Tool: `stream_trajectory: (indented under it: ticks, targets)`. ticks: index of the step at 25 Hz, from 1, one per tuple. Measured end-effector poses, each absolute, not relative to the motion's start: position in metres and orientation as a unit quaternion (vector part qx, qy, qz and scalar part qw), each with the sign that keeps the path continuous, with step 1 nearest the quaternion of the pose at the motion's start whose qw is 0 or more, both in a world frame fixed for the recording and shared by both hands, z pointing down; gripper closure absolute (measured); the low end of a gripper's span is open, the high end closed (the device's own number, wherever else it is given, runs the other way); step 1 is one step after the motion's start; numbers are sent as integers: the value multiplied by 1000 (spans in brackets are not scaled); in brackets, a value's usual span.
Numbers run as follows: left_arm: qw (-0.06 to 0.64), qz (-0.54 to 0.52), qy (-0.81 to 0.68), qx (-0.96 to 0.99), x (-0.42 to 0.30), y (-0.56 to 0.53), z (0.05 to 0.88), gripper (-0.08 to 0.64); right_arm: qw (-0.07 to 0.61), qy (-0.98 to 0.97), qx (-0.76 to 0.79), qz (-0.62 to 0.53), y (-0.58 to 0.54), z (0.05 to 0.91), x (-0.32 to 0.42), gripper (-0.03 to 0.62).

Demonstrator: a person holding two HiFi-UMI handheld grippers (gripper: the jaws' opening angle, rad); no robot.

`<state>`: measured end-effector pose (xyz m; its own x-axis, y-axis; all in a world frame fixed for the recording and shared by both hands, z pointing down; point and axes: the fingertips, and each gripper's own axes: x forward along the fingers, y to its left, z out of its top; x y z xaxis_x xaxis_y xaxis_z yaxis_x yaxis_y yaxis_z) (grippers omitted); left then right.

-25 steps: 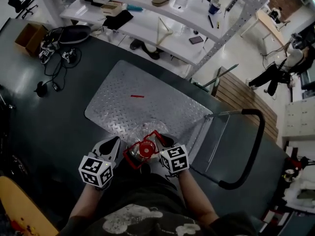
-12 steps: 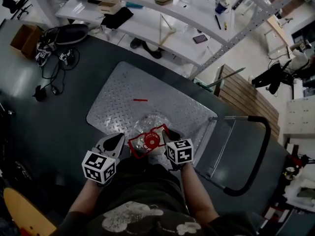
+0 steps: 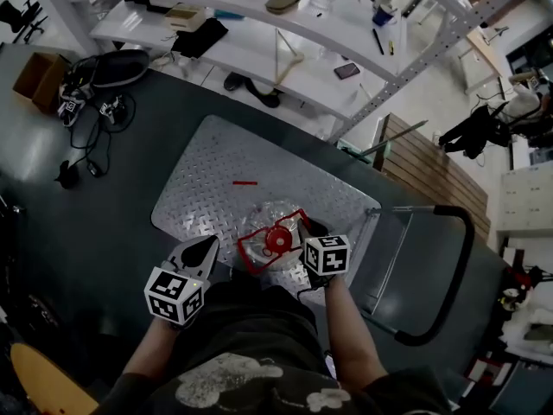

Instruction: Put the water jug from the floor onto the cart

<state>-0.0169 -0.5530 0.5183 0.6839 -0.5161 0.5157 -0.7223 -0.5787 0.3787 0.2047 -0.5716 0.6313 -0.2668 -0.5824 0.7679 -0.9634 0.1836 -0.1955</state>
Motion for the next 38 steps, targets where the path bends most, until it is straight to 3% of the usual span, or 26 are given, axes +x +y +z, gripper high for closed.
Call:
stream_trajectory:
  ticks: [20, 30, 38]
  targets:
    - [282, 176, -325, 885, 1, -544, 516, 552, 220, -643, 605, 415, -547, 650, 260, 561]
    - [264, 169, -336, 888, 7, -536, 505, 552, 197, -668, 604, 388, -536, 637, 257, 400]
    - [242, 160, -371, 882, 8, -507, 485, 552, 160, -657, 657, 332, -502, 598, 285, 396]
